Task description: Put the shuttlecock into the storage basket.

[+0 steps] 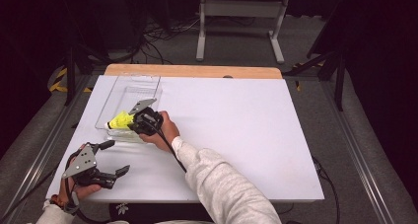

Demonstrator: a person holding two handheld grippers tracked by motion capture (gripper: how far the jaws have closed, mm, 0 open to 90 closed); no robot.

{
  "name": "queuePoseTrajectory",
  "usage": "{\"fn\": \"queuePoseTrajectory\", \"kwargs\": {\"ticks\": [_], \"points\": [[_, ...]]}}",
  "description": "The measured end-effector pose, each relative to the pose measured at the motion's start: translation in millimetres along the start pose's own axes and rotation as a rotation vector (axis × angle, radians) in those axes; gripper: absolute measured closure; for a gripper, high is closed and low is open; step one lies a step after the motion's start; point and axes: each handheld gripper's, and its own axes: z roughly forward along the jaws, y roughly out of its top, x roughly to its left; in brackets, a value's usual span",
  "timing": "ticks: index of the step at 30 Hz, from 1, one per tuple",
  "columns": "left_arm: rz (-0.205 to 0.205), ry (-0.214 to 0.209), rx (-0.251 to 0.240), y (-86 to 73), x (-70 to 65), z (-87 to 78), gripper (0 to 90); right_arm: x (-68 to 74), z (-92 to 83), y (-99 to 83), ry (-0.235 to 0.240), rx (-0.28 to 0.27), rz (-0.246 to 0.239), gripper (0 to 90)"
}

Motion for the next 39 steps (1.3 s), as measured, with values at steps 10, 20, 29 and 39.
{"fn": "queuePoseTrajectory", "kwargs": {"ticks": [10, 20, 29, 39], "points": [[0.0, -0.003, 0.003, 0.0, 0.1, 0.5, 5.4, -0.7, 1.8, -0.6, 0.019, 0.016, 0.0, 82.4], [0.001, -0.003, 0.001, 0.1, 0.0, 1.0, 5.5, -0.4, -5.8, 1.3, -0.005, 0.011, 0.009, 64.1], [0.005, -0.002, 0.006, 0.6, -0.4, 1.7, 5.5, 0.2, -25.7, 1.1, -0.044, -0.006, -0.003, 56.5], [0.006, -0.001, 0.007, 0.5, 0.3, 3.0, 5.5, -2.1, -41.8, -0.6, -0.048, -0.035, -0.014, 56.5]]}}
